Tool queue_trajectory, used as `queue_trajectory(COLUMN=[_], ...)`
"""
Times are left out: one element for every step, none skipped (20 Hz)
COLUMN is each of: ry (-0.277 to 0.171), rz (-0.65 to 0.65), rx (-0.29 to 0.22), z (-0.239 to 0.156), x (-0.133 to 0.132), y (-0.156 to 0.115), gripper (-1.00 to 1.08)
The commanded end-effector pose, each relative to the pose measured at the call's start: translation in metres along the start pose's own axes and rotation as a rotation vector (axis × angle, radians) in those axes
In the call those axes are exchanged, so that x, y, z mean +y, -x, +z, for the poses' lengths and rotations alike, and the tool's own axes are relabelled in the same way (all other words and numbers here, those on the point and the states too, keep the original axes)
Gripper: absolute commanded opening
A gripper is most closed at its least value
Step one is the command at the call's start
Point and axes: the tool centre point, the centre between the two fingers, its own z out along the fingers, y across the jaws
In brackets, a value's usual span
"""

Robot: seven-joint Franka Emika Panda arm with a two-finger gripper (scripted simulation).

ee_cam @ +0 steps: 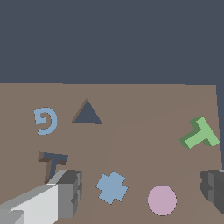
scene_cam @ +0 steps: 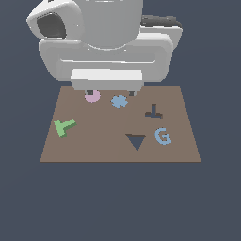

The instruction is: Insert a designated object into the corresponding slot on a board.

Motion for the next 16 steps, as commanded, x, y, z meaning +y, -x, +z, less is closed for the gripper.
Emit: queue_trajectory(ry=[0.000, 0.000, 0.000, 0.000, -0.001, -0.001, -0.001, -0.002, -0.002, -0.003, -0.004, -0.004, -0.005, -0.006, -0.007, -0.008], rz=[0.000, 0.000, -0.002, -0.004, -0.007, -0.010, -0.015, -0.021, -0.027, -0.034, -0.042, -0.051, -0.060, -0.071, -0.082, -0.094], rx=[0.000, 0.000, 0.000, 0.000, -0.001, -0.001, -0.002, -0.003, -0.004, -0.005, -0.006, -0.007, -0.008, -0.009, -0.011, -0.013], z=[0.000, 0.000, 0.000, 0.001, 0.002, 0.003, 0.004, 0.006, 0.007, 0.009, 0.011, 0.014, 0.016, 0.019, 0.022, 0.026], x=[0.000, 0.000, 0.000, 0.001, 0.002, 0.003, 0.004, 0.006, 0.008, 0.010, 0.012, 0.015, 0.017, 0.021, 0.024, 0.027], y=[0.000, 0.000, 0.000, 0.000, 0.001, 0.001, 0.001, 0.002, 0.002, 0.003, 0.004, 0.004, 0.005, 0.006, 0.006, 0.007], gripper=[1.00, 1.00, 1.00, 1.00, 1.00, 1.00, 1.00, 1.00, 1.00, 1.00, 1.00, 1.00, 1.00, 1.00, 1.00, 1.00])
